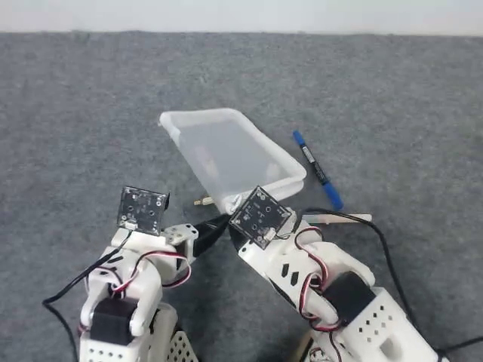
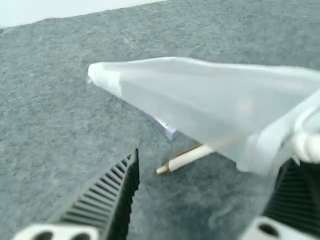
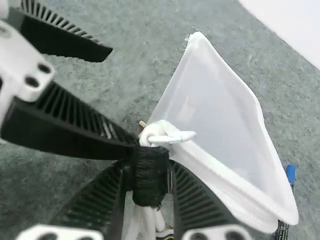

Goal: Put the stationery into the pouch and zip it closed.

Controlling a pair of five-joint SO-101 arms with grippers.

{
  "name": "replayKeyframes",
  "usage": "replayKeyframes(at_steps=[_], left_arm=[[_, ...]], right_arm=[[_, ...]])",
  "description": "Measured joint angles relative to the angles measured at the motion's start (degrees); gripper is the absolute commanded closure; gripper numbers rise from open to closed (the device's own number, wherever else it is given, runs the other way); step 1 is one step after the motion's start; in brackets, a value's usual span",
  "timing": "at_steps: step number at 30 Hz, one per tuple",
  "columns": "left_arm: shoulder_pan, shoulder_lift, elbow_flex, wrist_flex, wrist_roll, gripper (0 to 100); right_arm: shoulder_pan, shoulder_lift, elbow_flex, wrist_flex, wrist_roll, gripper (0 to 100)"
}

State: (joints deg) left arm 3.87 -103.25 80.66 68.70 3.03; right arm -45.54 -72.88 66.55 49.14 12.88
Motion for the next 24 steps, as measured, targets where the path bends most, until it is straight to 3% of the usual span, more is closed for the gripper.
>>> replayKeyframes(at_steps=[9,24], left_arm=[[-3.69,0.0,3.6,-5.89,0.79,61],[-4.13,0.0,3.6,-5.98,0.79,83]], right_arm=[[-0.44,-0.35,0.09,0.0,0.09,99.1],[-0.7,-0.35,1.85,0.0,0.26,99.1]])
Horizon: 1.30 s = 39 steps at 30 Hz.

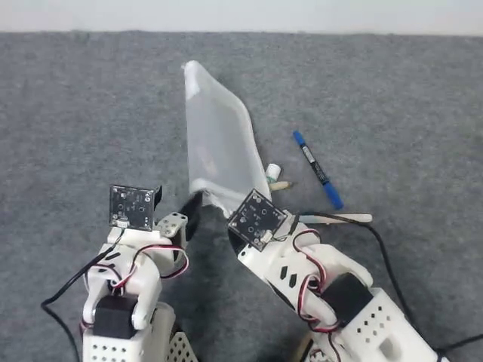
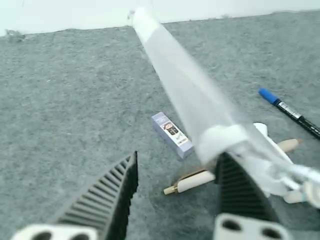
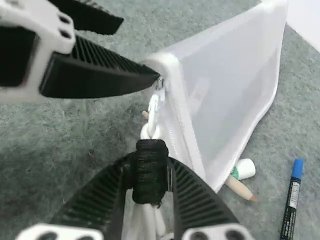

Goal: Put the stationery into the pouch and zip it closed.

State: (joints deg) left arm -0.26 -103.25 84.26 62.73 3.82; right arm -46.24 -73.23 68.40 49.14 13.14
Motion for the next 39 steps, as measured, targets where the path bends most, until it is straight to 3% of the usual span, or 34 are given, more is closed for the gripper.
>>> replayKeyframes(at_steps=[10,21,39], left_arm=[[0.26,0.0,0.0,0.0,-3.08,99],[-0.97,0.0,0.0,0.0,-3.78,99],[-5.8,0.0,0.0,0.0,-3.69,99]], right_arm=[[-0.18,0.0,0.0,0.0,0.0,99.1],[0.18,0.0,-0.09,0.0,0.0,99.1],[8.53,0.0,-0.09,0.0,0.09,99.1]])
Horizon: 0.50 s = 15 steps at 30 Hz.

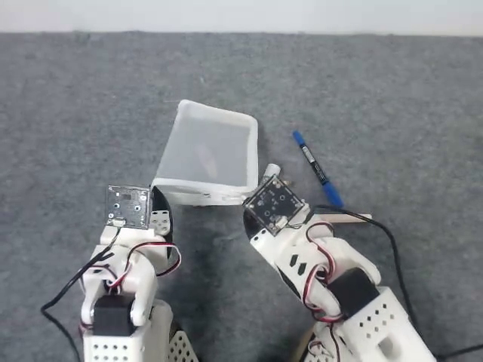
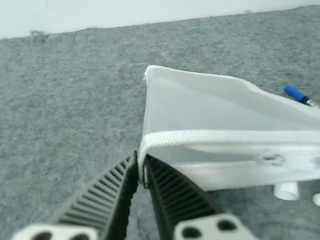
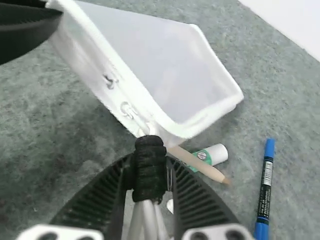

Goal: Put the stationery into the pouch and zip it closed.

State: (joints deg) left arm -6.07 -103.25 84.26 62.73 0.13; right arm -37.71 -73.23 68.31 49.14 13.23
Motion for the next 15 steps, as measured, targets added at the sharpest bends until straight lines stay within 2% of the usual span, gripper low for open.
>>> replayKeyframes(at_steps=[5,15], left_arm=[[-2.81,0.0,0.0,0.0,0.0,99],[-3.08,0.0,0.0,0.0,0.0,99]], right_arm=[[2.37,0.0,0.0,0.0,-0.09,99.1],[7.03,0.0,0.0,0.0,-3.25,99.1]])
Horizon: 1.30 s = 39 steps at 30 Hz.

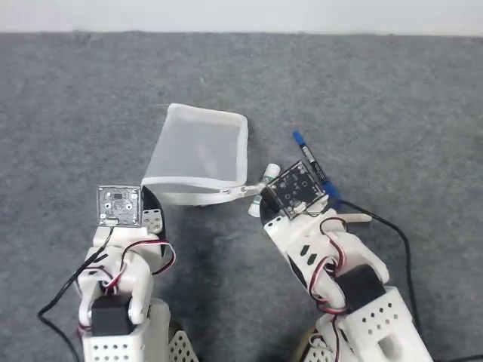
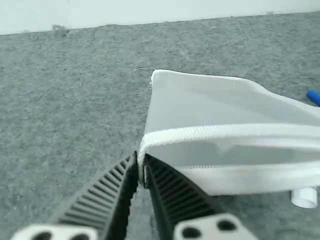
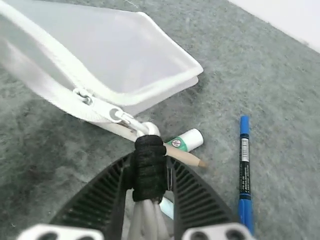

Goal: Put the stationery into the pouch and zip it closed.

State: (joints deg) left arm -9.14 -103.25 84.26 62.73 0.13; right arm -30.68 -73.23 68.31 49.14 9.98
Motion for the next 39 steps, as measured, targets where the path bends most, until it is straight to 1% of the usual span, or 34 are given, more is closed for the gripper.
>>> replayKeyframes(at_steps=[7,9,12,14,16,20,24,30,33,36,39], left_arm=[[0.0,0.0,0.0,0.0,0.0,98],[0.0,0.0,0.0,0.0,0.0,94],[-0.26,0.0,0.0,0.0,0.62,82],[-0.88,0.0,0.0,0.0,3.43,74],[-0.88,0.0,0.09,-0.62,5.8,72],[-0.88,0.0,1.76,-1.76,6.59,72],[-0.7,0.0,2.73,-2.29,6.59,72],[3.52,0.0,7.21,-6.95,3.34,72],[5.19,0.0,8.09,-7.56,1.85,79],[5.36,0.0,8.09,-7.65,0.0,88],[5.8,0.0,8.09,-7.65,-1.85,94]], right_arm=[[0.09,0.0,0.0,0.0,0.0,99.1],[0.09,0.0,0.0,0.0,0.0,99.1],[0.18,0.0,0.0,0.0,0.0,99.1],[0.18,0.0,0.0,0.18,0.18,99.1],[0.09,0.0,-0.26,1.67,1.14,99.1],[-1.41,0.0,-2.02,4.92,1.76,99.1],[-1.41,0.0,-2.64,5.63,1.76,99.1],[-1.76,-0.09,-6.51,10.73,2.81,99.1],[-1.76,-0.09,-7.12,11.6,3.16,99.1],[-1.76,-0.09,-7.12,11.6,3.34,99.1],[-1.76,-0.09,-7.12,11.6,3.34,99.1]])
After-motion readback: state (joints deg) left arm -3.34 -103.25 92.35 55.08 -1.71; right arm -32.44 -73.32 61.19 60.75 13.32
